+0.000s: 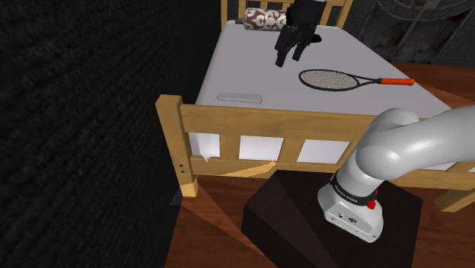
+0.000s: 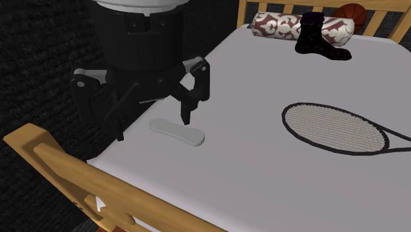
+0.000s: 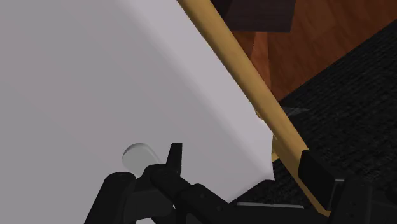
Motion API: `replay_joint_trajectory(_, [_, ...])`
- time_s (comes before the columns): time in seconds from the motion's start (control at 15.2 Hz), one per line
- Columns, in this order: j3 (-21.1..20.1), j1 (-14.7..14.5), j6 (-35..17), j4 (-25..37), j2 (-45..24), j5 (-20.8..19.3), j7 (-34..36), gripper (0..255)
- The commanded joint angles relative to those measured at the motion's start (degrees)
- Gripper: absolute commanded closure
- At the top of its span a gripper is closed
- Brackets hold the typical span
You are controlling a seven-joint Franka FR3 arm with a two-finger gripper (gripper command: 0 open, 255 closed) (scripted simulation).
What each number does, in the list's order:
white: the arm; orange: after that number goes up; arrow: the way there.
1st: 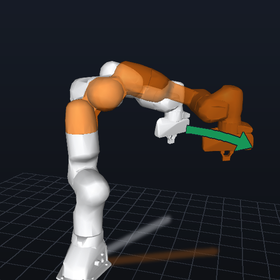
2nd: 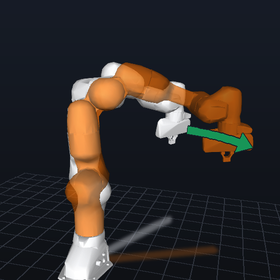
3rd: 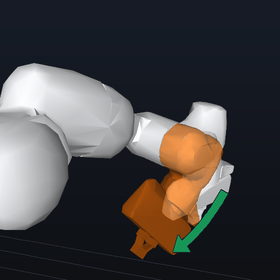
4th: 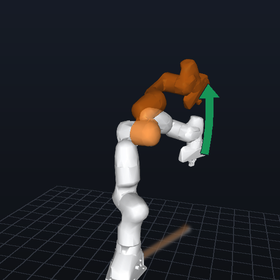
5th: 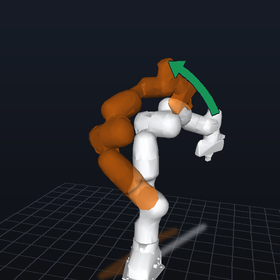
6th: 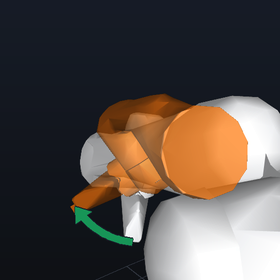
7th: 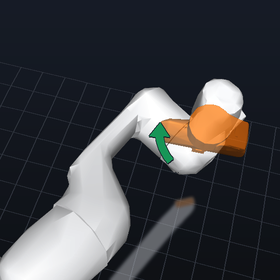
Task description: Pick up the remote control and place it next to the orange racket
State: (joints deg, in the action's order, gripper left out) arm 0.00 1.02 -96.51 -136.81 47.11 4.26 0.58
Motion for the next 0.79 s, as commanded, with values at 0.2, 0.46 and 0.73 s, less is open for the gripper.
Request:
replay_joint_trajectory(0.2, [2.2,-0.7,-4.5,-0.7,-4.8,-1.7,-5.7,0])
replay_joint_trajectory(0.46, [4.9,-1.6,-10.3,-0.3,-12.1,-3.6,-13.0,0])
replay_joint_trajectory(0.73, [7.4,-2.7,-15.8,1.4,-20.4,-4.8,-20.2,0])
